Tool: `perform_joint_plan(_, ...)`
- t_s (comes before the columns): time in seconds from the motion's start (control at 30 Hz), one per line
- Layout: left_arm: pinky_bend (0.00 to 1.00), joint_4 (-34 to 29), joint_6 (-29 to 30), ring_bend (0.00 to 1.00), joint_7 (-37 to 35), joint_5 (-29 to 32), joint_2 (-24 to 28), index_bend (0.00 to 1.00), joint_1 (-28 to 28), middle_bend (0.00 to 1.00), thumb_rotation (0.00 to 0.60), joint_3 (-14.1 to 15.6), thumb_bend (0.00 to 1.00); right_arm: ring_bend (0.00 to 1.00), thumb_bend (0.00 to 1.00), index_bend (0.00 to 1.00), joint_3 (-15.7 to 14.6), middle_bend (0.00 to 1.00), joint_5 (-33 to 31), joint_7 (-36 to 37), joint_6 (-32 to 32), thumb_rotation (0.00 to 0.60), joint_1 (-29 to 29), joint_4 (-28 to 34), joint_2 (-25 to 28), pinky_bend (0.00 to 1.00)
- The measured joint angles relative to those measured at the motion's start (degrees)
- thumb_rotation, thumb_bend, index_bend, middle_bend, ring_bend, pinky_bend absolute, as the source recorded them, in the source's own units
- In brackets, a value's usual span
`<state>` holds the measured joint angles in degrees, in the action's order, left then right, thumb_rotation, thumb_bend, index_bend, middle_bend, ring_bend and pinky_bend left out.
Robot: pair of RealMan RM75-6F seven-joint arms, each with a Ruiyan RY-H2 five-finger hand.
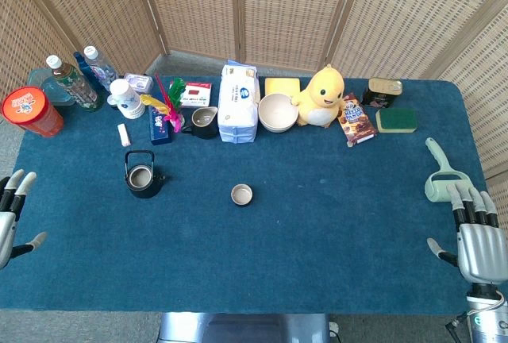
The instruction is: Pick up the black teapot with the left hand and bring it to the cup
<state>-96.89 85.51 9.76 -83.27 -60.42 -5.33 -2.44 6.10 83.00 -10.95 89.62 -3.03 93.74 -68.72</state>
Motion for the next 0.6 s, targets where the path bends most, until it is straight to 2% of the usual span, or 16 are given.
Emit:
perform_joint_plan(0.37, 0.00, 0.6, -3.5, 0.00, -2.8, 0.5, 0.5, 0.00, -1.2, 0.00, 0.600, 0.2, 0.00, 0.00, 0.00, 0.00, 0.0, 0.00, -0.8, -0.4, -1.0, 0.600, 0.0, 0.8, 0.1, 0.00)
perform_joint_plan(0.6, 0.00, 1.5, -10.3, 0.00, -6.0, 2.9, 0.5, 0.00, -5.9, 0.00, 0.600, -2.4, 0.00, 0.00, 0.00, 0.00, 0.2, 0.00, -1.8, 0.2, -2.2, 0.600, -0.3, 0.7, 0.3, 0.00)
